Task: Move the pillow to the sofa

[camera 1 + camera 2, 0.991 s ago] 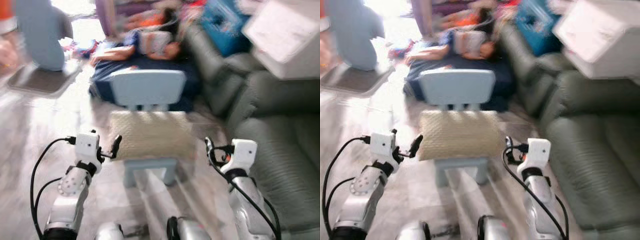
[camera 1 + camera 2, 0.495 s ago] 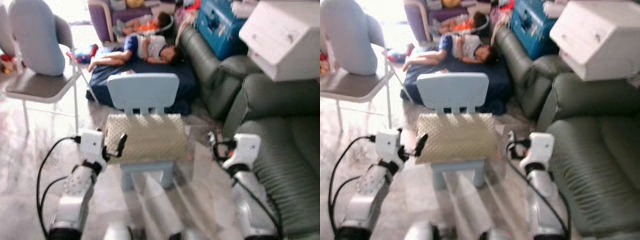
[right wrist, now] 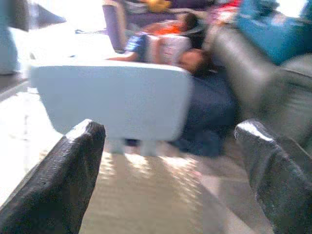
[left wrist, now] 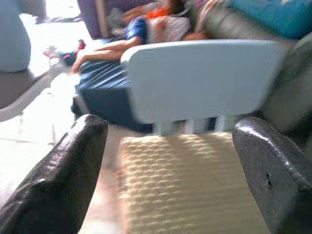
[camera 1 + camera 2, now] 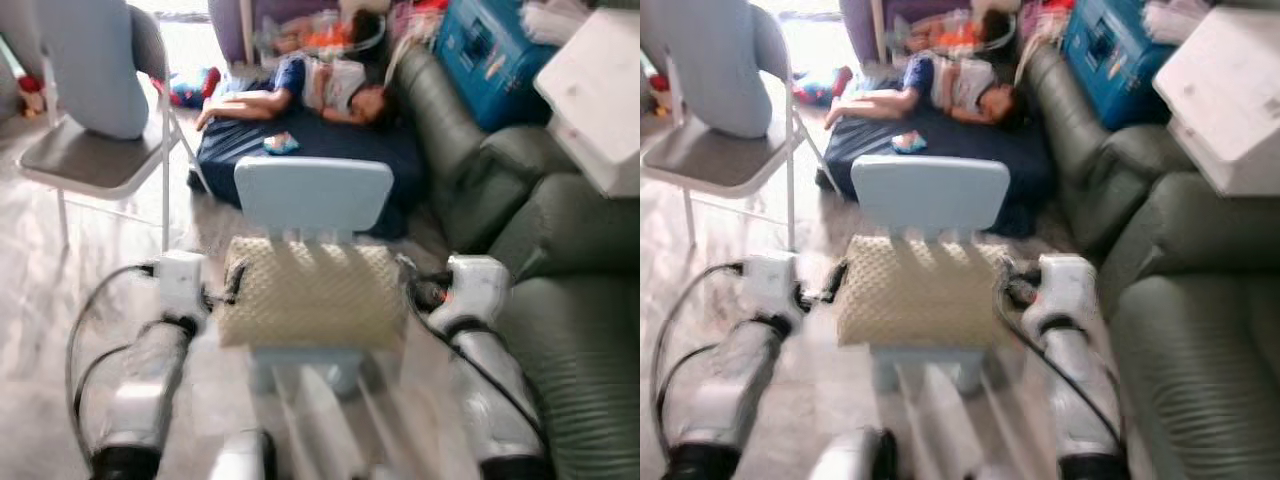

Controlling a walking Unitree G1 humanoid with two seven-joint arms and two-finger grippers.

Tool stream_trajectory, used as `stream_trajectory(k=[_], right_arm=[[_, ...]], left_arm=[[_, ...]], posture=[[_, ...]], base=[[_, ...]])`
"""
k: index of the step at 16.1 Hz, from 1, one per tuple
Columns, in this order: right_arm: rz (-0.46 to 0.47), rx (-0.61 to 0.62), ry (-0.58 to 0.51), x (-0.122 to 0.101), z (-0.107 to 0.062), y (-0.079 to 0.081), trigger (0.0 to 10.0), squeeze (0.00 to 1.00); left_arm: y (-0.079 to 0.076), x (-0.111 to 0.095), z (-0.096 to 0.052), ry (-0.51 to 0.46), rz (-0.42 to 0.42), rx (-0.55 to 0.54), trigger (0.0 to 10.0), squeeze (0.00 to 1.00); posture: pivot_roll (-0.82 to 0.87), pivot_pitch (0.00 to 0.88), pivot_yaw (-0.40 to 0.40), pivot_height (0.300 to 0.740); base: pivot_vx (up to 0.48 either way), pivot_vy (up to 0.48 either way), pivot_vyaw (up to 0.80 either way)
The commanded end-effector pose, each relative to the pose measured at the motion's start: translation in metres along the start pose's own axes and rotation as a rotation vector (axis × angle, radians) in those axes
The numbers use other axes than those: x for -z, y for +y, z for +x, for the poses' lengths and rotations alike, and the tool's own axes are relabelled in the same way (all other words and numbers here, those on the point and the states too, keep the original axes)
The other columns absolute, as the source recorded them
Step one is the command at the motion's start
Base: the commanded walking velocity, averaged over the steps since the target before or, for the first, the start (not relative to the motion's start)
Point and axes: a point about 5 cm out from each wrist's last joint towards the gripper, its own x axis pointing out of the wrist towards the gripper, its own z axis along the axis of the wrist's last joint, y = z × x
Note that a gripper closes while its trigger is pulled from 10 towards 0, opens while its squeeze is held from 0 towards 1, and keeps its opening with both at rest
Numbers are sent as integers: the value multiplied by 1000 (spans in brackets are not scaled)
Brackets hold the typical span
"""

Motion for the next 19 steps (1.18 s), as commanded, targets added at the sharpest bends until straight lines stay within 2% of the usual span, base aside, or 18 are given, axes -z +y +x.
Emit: stream_trajectory(k=[1, 3, 8, 10, 12, 16, 19], right_arm=[[-14, 30, 16, 3, -5, -10, 10000, 0], [-2, 25, 26, 4, -4, -10, 10000, 0], [3, 44, 42, 7, -3, -10, 10000, 0], [1, 55, 46, 7, -3, -12, 10000, 0], [0, 57, 43, 6, -3, -12, 10000, 0], [-8, 57, 33, 2, -3, -10, 10000, 0], [3, 47, 39, 7, -6, -3, 10000, 0]], left_arm=[[-5, 0, 0, -2, -15, 0, 10000, 0], [-5, -2, 1, -15, 8, -3, 10000, 0], [-10, 0, 3, -2, 6, 12, 10000, 0], [-11, -2, 6, 1, 13, 23, 10000, 0], [-10, -3, 8, 2, 17, 22, 10000, 0], [-4, -1, 7, 22, 14, -27, 10000, 0], [-4, 1, 4, 14, 38, 20, 10000, 0]], posture=[[-75, 109, -40, 740], [-76, 111, -42, 740], [-78, 122, -39, 740], [-78, 126, -40, 740], [-81, 134, -41, 740], [-84, 167, -48, 740], [-82, 159, -46, 740]], base=[[244, 416, 656], [0, 0, 0], [0, 0, 0], [0, 0, -800], [0, 0, -650], [0, 0, 0], [0, 0, 0]])
